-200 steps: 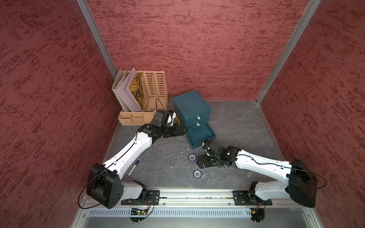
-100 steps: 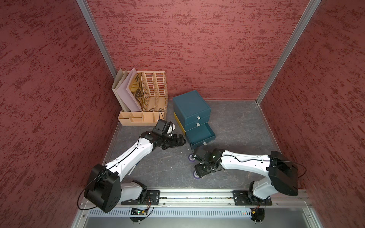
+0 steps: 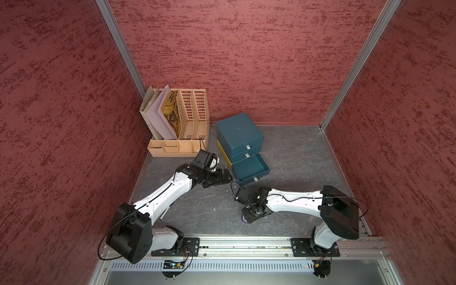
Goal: Place the transparent tape into the drawer according to color
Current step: Pick up the tape at the center of the board.
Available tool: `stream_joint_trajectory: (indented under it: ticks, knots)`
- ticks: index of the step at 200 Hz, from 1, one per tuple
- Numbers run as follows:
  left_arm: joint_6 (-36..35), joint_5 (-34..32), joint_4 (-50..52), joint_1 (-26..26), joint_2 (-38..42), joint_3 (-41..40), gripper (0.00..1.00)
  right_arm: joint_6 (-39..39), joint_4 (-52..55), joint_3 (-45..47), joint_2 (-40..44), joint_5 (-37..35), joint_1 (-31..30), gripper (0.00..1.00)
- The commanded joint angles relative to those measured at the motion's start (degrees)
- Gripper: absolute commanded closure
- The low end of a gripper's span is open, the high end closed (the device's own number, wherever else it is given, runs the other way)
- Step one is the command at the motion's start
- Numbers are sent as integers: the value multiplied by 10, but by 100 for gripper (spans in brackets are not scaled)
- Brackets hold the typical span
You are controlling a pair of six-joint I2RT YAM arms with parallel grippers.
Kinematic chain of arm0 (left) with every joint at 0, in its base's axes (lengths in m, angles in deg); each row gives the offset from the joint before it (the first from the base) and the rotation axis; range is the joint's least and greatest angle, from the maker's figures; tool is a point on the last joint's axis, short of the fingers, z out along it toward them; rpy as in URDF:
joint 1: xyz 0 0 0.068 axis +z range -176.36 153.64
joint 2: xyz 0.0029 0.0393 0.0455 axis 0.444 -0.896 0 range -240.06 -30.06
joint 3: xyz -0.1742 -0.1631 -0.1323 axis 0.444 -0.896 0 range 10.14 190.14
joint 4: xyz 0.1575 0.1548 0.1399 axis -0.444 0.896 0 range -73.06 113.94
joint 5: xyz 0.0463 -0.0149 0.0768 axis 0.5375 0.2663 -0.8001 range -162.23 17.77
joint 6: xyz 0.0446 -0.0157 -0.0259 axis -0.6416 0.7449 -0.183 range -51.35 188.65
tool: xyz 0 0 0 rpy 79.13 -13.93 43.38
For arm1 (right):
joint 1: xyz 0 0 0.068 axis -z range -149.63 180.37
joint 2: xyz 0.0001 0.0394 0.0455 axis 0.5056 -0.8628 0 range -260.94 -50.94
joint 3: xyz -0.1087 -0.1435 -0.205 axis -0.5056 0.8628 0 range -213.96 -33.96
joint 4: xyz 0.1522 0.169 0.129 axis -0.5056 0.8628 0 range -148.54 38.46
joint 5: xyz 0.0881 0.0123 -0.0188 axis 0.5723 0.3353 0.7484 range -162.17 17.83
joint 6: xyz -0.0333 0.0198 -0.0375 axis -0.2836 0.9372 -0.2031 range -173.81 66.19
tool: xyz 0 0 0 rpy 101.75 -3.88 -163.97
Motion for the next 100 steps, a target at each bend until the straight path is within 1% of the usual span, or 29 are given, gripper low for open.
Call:
stream_joint_trajectory:
  ticks: [1,34,60,85,100]
  knots:
    - [-2,-8,6,-2,-8,-7,0,-2,-2,-22,-11,-11,-8,55]
    - [-2,-10,6,-2,-9,-9,0,-1,4,-27,-27,-14,-13,63]
    - [-2,-11,8,-2,-7,-10,0,0,11,-28,-33,-18,-17,72]
    - [-3,-12,8,-2,-8,-11,0,4,14,-28,-40,-22,-18,79]
    - [-3,-12,8,-3,-7,-13,0,8,15,-28,-42,-25,-19,86]
